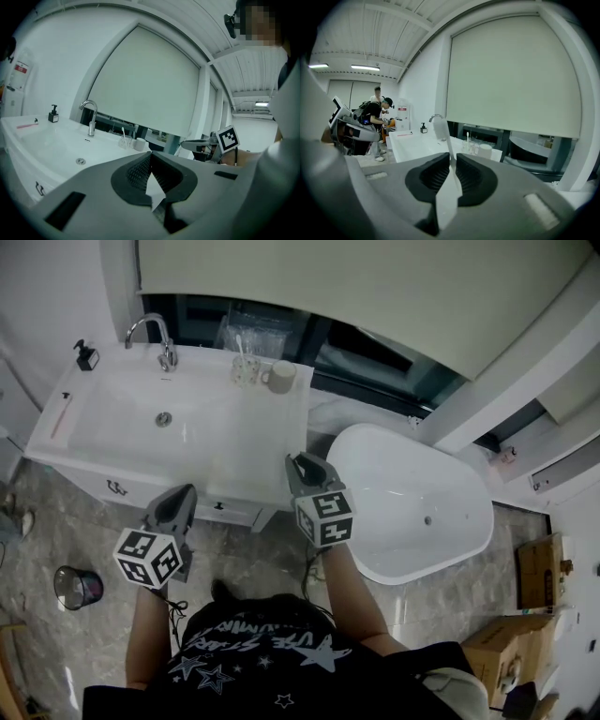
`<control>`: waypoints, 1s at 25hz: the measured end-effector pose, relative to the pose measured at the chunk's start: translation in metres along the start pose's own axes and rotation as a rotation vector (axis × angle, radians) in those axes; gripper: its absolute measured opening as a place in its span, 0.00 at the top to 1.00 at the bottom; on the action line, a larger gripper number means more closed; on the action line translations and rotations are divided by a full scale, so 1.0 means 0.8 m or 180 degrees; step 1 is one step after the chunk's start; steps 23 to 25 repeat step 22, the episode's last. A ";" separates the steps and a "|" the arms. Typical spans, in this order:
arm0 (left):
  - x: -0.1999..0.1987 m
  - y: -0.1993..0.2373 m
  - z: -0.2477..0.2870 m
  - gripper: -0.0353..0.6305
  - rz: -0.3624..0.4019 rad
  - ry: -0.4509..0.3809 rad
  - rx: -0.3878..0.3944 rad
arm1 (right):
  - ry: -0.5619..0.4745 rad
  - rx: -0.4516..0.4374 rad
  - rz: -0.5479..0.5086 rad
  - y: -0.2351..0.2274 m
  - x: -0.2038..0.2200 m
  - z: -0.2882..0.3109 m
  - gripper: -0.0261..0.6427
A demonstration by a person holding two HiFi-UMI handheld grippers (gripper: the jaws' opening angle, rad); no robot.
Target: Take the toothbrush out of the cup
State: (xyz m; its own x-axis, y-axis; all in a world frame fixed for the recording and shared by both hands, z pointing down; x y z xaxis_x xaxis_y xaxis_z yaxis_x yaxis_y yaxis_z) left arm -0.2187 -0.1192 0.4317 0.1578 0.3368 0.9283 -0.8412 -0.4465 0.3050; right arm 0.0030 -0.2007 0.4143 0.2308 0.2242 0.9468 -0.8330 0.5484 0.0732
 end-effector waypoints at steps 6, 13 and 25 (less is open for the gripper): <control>0.014 -0.076 0.002 0.94 0.0044 -0.0040 -0.0133 | -0.0034 -0.0176 -0.0003 -0.035 0.018 -0.056 0.90; 0.027 -0.142 -0.006 0.94 0.0115 -0.0103 -0.0330 | -0.0120 -0.0411 -0.0039 -0.057 0.032 -0.102 0.90; 0.054 -0.240 -0.021 0.94 0.0148 -0.0186 -0.0515 | -0.0166 -0.0630 -0.0073 -0.082 0.062 -0.181 0.90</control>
Point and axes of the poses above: the fingertips, and each gripper's own axes: z forward along the fingers, y to its left, x out of its underside, the point moved 3 cm from there along -z, backward along the fingers, and after that the axes turned 1 degree about z, right-handed, at the moved point
